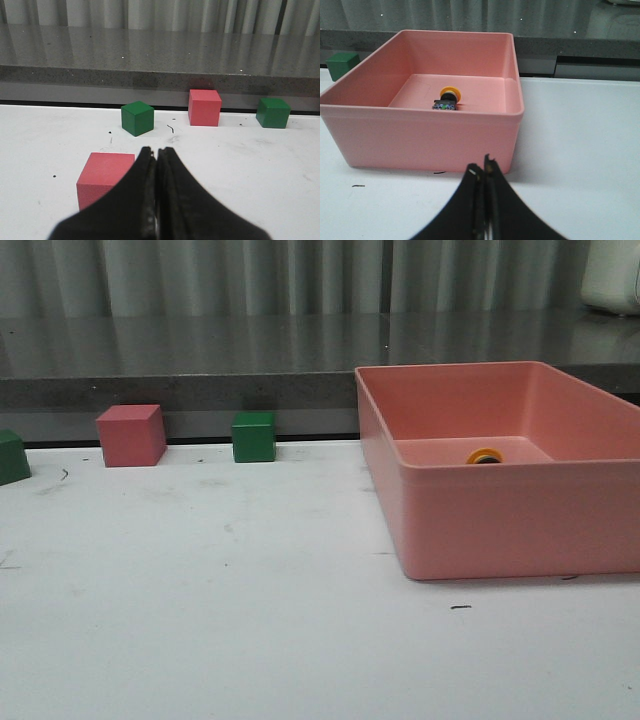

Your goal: Place and stand button with both arms

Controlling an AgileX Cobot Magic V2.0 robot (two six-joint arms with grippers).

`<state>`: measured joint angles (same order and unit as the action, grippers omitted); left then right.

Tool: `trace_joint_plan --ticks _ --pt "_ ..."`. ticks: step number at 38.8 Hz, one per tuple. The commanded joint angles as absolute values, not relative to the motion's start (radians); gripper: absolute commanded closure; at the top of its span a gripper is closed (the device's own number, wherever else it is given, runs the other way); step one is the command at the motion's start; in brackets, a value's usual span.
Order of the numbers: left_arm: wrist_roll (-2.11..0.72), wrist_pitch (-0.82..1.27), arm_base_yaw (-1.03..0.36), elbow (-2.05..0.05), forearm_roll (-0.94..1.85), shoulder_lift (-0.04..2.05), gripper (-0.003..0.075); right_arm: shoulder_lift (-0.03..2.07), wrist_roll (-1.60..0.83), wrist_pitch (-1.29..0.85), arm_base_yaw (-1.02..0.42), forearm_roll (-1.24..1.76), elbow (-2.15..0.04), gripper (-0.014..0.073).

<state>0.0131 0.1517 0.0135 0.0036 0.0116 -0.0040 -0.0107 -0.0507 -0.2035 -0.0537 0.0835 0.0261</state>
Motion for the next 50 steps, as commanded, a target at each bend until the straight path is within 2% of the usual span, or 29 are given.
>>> trace_joint_plan --ticks 1,50 --pt "0.014 0.069 0.007 0.010 0.022 -0.027 0.0741 -0.028 -0.057 -0.130 -0.052 0.080 0.022 0.0664" --pt "0.014 0.040 0.007 0.010 0.022 -0.027 0.0741 -0.028 -0.056 -0.092 -0.052 0.081 0.022 0.0664"
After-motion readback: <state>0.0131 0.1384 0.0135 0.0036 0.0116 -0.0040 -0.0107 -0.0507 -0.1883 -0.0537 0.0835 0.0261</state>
